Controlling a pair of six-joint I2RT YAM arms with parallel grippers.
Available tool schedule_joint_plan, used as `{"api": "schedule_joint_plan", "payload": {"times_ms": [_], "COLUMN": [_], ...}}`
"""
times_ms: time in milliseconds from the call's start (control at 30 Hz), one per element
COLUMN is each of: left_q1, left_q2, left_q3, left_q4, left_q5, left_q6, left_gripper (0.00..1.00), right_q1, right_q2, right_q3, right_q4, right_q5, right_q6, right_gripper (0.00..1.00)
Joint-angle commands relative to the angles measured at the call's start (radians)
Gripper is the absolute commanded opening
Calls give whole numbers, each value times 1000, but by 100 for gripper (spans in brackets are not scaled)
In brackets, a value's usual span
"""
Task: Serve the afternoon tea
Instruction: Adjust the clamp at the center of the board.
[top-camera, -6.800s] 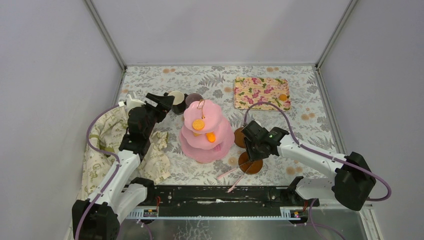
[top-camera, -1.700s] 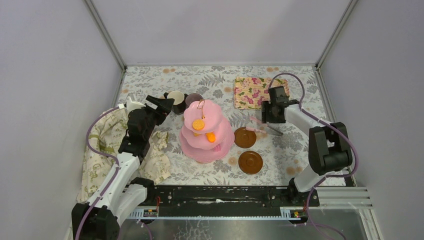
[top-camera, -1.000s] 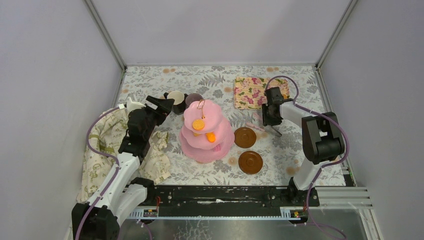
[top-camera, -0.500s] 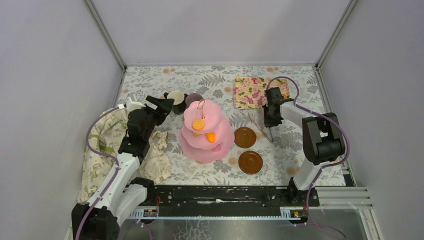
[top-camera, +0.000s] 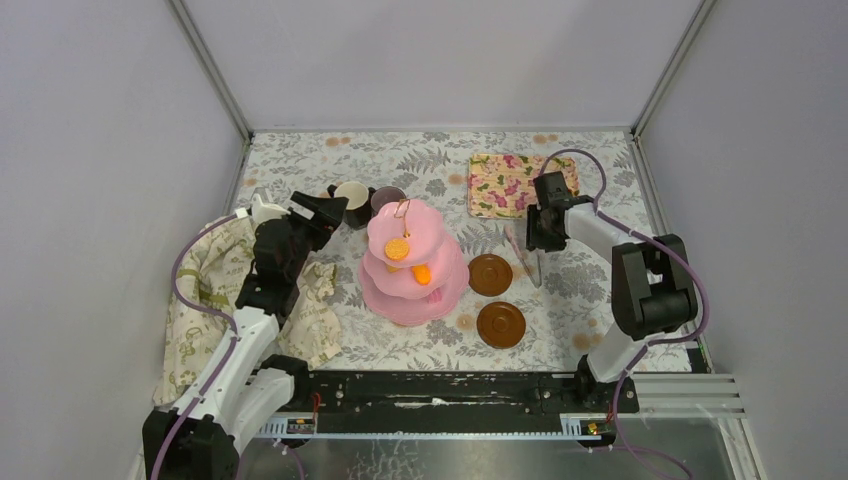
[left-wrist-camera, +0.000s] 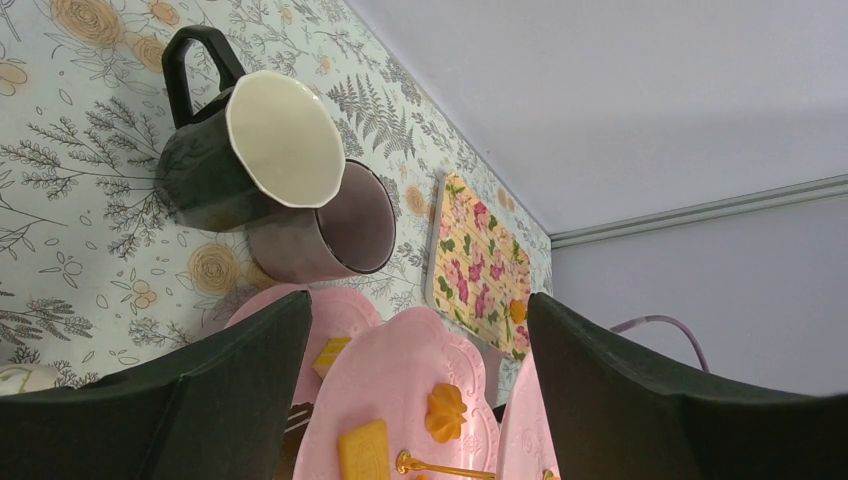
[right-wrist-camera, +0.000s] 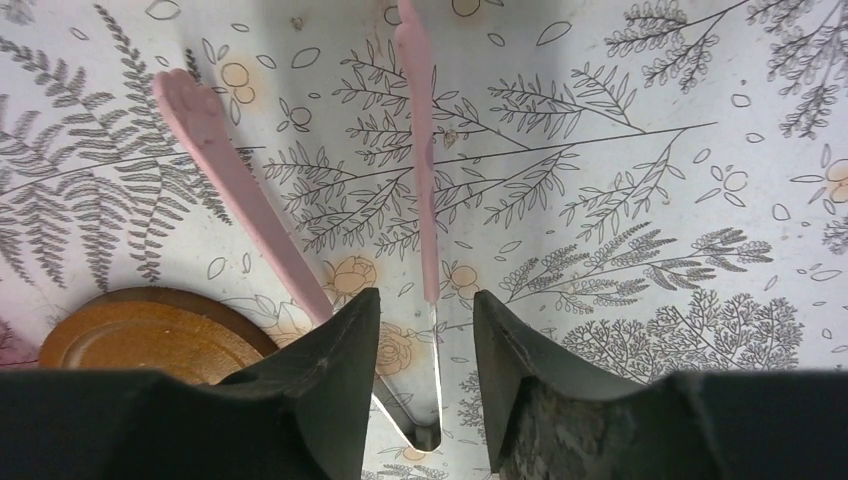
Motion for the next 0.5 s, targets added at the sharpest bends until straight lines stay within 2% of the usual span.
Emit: {"api": "schedule_joint_plan", "payload": {"times_ms": [0,167,200,367,433,467], "left_q1": [4,4,5,5,5,5], "left_q2": [-15,-18,-19,-24,-27,-29], "left_q3": [-6,-6,-6,-17,-26,-29], "left_q4": [25,25,24,29,36,41], "left_q5": [5,4,2,-18,-26,-29], "left_q6": [0,0,0,-2,-5,-8], "left_gripper": [86,86,86,86,86,86], "right_q1": [14,33,37,42,42,42], "right_q2": [-91,-178,-203,-339,-380,-388], "right_q3": [17,-17,-31,-141,-175,-187], "right_q4": [-19,9,28,201,275,314], "right_q5": [27,39,41,44,61,48], "right_q6": [16,29,30,31,56,61], "right_gripper": [48,52,58,62,98,100]}}
